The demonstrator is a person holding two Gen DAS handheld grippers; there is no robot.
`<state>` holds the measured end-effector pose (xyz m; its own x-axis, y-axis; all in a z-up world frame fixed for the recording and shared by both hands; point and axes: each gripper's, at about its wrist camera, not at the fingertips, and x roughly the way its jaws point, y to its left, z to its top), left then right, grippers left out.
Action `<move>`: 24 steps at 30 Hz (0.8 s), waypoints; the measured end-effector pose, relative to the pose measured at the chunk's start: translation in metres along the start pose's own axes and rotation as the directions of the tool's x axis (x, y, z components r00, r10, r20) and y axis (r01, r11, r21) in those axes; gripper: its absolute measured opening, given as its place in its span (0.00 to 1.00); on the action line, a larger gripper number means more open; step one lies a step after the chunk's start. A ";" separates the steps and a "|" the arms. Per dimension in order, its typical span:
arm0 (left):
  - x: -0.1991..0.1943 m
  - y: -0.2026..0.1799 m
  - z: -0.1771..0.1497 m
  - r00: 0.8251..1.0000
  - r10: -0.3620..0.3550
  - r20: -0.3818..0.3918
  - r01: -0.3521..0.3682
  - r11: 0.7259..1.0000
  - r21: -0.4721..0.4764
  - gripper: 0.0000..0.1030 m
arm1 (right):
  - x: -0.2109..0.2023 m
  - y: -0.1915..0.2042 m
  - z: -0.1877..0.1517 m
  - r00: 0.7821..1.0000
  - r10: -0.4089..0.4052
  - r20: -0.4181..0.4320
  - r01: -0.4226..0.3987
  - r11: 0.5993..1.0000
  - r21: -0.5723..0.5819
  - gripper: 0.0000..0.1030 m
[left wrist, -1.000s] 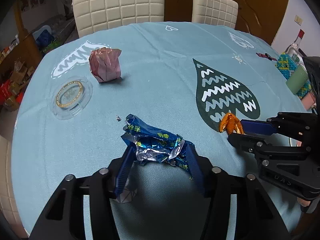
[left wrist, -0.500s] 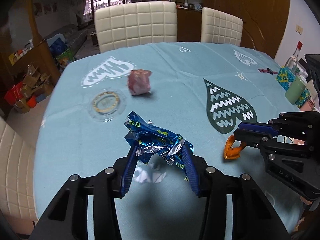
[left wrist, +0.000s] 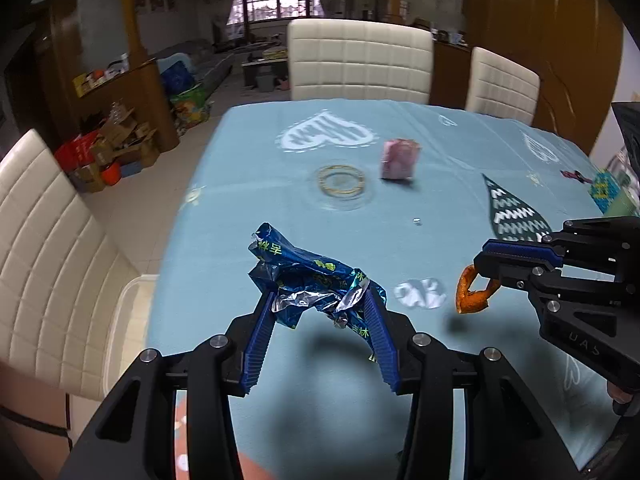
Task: Collect trash
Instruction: 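Carry the foil wrapper and orange peel to the clear bin and release the wrapper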
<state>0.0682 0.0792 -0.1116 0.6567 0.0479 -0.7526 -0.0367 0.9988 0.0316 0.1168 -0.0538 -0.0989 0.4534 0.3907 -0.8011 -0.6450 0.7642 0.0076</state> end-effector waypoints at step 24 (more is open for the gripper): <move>-0.013 0.172 -0.041 0.977 0.207 -0.051 -0.213 0.944 -0.250 0.43 | 0.064 0.163 0.096 0.975 0.221 -0.030 -0.221 0.942 -0.254 0.11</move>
<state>0.0222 0.2496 -0.1236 0.5957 0.2534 -0.7622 -0.3629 0.9315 0.0261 0.0994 0.1452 -0.0919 0.2815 0.5342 -0.7971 -0.8638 0.5029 0.0320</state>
